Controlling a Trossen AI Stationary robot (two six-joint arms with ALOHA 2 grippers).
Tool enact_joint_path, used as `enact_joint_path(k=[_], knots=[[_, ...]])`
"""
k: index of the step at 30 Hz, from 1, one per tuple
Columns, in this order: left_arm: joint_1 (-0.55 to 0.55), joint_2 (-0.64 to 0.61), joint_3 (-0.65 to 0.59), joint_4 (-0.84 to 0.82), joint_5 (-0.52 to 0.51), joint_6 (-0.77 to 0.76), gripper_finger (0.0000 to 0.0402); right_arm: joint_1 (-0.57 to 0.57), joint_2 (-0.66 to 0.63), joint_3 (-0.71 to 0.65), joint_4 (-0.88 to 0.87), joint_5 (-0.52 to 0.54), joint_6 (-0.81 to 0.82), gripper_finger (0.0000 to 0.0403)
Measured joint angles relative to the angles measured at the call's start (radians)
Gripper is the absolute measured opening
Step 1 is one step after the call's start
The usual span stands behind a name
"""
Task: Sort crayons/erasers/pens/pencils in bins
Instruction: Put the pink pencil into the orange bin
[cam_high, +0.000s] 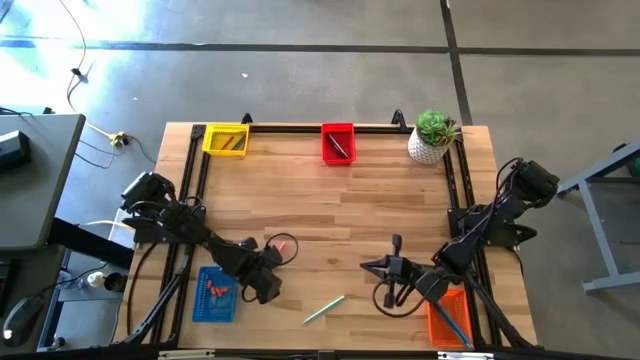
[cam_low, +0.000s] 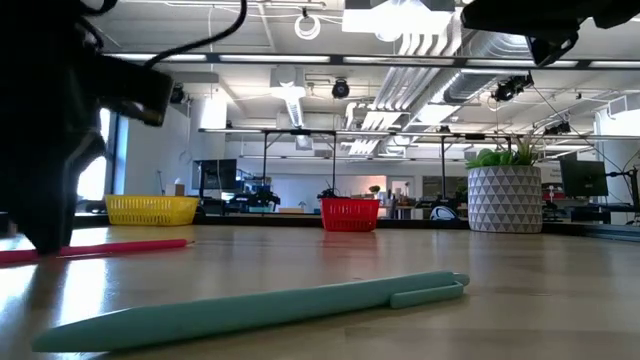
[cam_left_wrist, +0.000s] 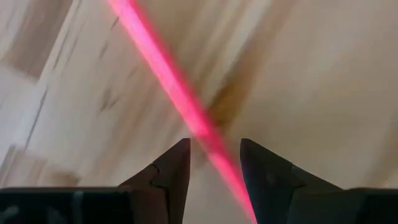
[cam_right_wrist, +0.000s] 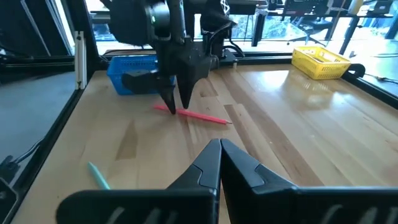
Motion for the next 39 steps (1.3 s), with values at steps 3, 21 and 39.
enact_joint_path(k=[3,21,39], knots=[[0.0,-0.002,-0.035,0.047,0.006,-0.02,0.0127,0.008,0.0,0.0,-0.005,0.012,0.001,0.0],[-0.001,-0.003,-0.044,0.064,0.05,0.187,0.0011,0.016,0.001,-0.001,-0.008,0.018,0.008,0.0],[-0.064,0.002,-0.048,0.161,-0.027,0.213,0.0001,0.016,0.002,-0.001,-0.135,0.011,0.135,0.0]])
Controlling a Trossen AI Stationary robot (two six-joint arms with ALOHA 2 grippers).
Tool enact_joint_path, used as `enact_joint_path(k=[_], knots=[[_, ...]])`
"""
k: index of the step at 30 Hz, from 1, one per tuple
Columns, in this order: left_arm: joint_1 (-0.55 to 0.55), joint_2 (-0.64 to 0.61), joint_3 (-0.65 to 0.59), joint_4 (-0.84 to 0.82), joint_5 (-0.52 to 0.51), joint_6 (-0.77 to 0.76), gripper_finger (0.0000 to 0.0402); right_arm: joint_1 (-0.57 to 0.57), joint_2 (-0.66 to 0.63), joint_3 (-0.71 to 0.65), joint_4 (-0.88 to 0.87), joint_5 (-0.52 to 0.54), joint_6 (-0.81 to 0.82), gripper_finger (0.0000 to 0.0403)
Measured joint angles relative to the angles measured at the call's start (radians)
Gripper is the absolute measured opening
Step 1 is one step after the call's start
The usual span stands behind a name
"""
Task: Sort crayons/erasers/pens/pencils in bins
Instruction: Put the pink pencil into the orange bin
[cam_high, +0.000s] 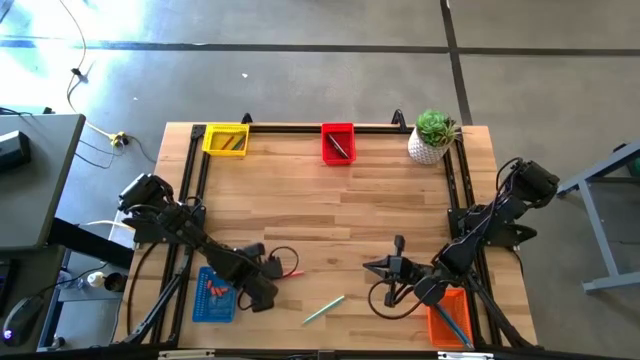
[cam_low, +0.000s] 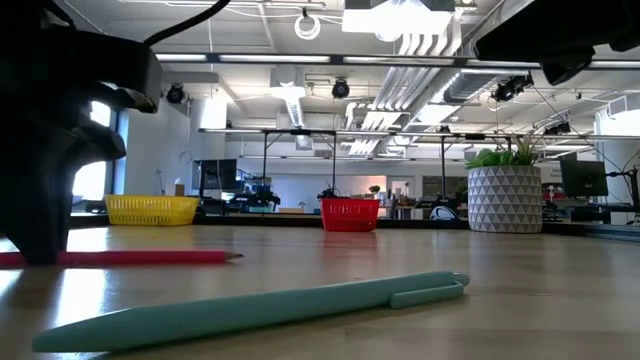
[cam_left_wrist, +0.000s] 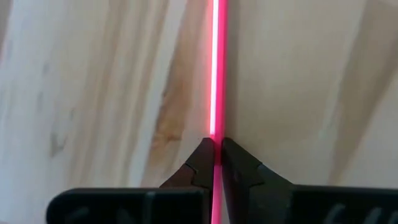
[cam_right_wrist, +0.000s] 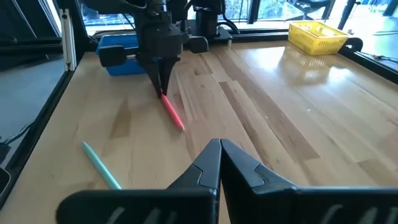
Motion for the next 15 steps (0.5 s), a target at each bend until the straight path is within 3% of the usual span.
enact_joint_path(k=[15], knots=[[-0.006,-0.093,0.001,0.003,-0.078,0.011,0.0002,0.0,0.0,0.0,-0.034,-0.007,0.052,0.0]])
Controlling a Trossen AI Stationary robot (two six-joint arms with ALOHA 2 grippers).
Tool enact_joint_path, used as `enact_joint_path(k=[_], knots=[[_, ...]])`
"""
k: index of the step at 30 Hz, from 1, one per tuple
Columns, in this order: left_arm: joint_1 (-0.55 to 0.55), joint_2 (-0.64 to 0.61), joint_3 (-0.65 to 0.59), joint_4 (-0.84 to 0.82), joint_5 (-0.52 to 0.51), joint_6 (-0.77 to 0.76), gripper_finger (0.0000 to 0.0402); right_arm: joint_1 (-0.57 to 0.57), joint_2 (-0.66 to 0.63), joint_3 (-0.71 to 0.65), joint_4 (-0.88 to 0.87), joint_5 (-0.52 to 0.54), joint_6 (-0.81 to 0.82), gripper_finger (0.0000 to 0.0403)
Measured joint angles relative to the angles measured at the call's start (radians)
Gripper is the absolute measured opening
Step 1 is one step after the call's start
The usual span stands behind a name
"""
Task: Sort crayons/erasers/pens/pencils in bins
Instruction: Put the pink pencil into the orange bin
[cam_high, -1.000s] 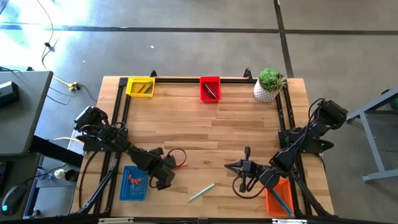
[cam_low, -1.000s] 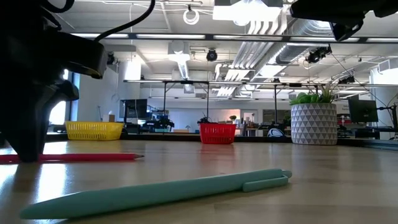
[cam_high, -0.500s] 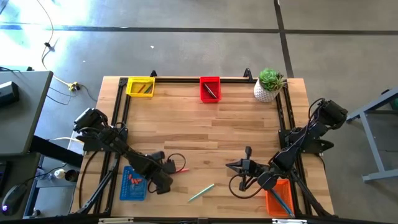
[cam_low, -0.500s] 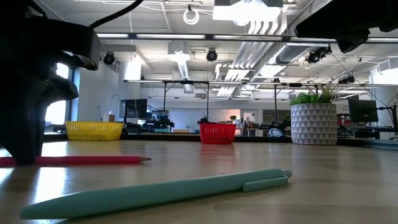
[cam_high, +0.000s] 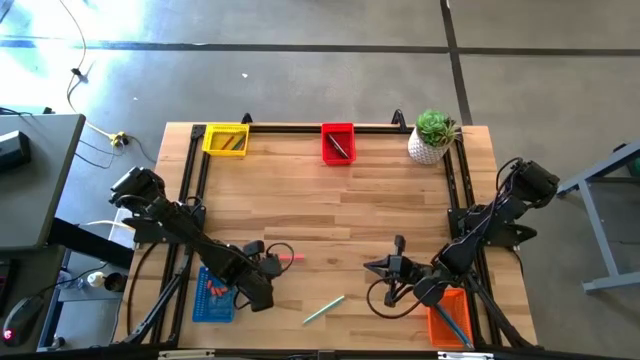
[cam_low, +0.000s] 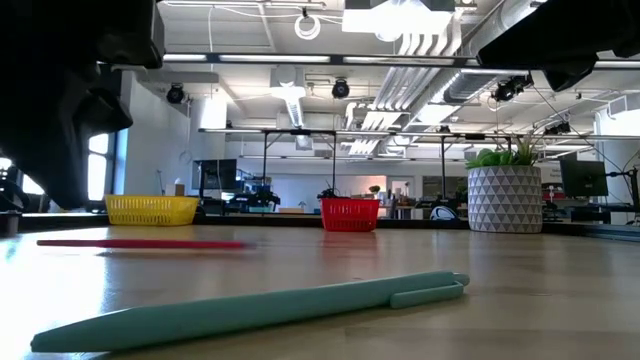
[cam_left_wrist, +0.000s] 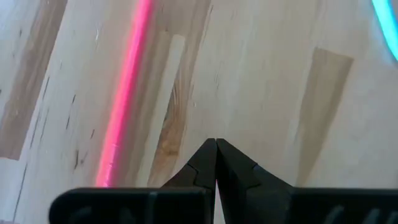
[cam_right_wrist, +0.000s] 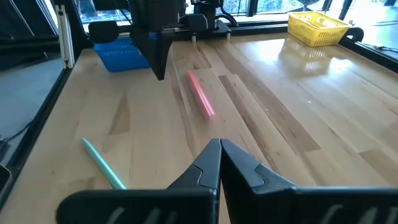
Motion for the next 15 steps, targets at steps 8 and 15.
enact_joint_path(k=[8,15], knots=[[0.0,-0.004,0.0,0.003,-0.045,0.029,0.0001,0.0,0.0,0.0,0.005,-0.001,0.019,0.0],[0.221,-0.048,0.017,-0.012,-0.014,0.324,0.0029,-0.022,0.0,0.0,0.014,-0.012,0.015,0.0]])
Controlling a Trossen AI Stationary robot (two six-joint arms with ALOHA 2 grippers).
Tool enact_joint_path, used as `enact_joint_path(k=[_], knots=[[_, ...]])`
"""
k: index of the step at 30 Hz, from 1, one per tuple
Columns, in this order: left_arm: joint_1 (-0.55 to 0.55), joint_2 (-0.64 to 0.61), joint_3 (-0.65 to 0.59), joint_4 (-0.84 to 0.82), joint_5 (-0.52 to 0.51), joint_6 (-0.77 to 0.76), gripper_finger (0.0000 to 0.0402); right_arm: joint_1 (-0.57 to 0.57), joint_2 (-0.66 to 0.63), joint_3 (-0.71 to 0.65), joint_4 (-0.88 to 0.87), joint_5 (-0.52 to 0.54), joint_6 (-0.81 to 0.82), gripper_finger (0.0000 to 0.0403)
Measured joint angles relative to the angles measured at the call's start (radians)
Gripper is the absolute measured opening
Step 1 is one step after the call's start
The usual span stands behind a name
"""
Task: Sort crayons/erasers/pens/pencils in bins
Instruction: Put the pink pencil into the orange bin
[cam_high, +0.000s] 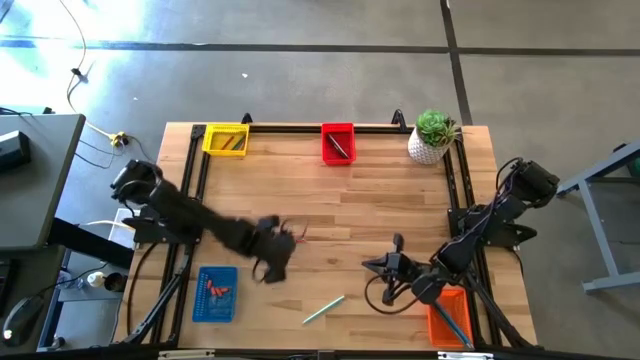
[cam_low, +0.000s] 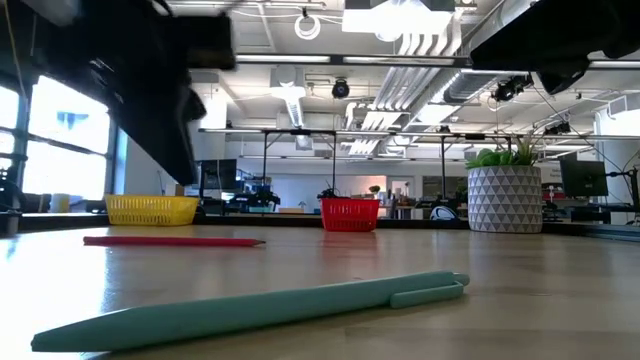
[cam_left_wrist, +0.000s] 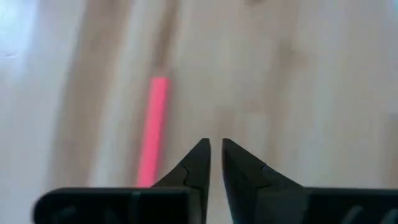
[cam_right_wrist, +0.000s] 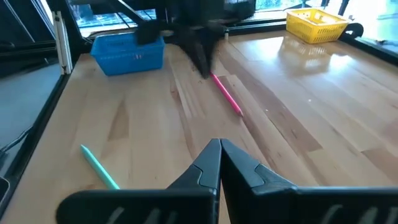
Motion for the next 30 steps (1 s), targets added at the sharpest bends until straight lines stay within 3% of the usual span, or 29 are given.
enact_joint_path(k=[5,13,20,30], knots=[[0.189,0.0,-0.001,0.07,0.211,0.222,0.0079,-0.014,0.0,0.0,0.015,-0.04,0.008,0.0],[0.275,0.057,-0.003,0.045,0.253,0.406,0.0126,-0.012,0.0,0.0,0.018,-0.034,0.002,0.0],[0.275,0.128,-0.003,0.036,0.253,0.433,0.0114,-0.012,0.0,0.0,0.01,-0.034,-0.001,0.0],[0.285,0.145,0.0,-0.041,0.245,0.437,0.0053,-0.012,0.0,0.0,0.006,-0.034,-0.001,0.0]])
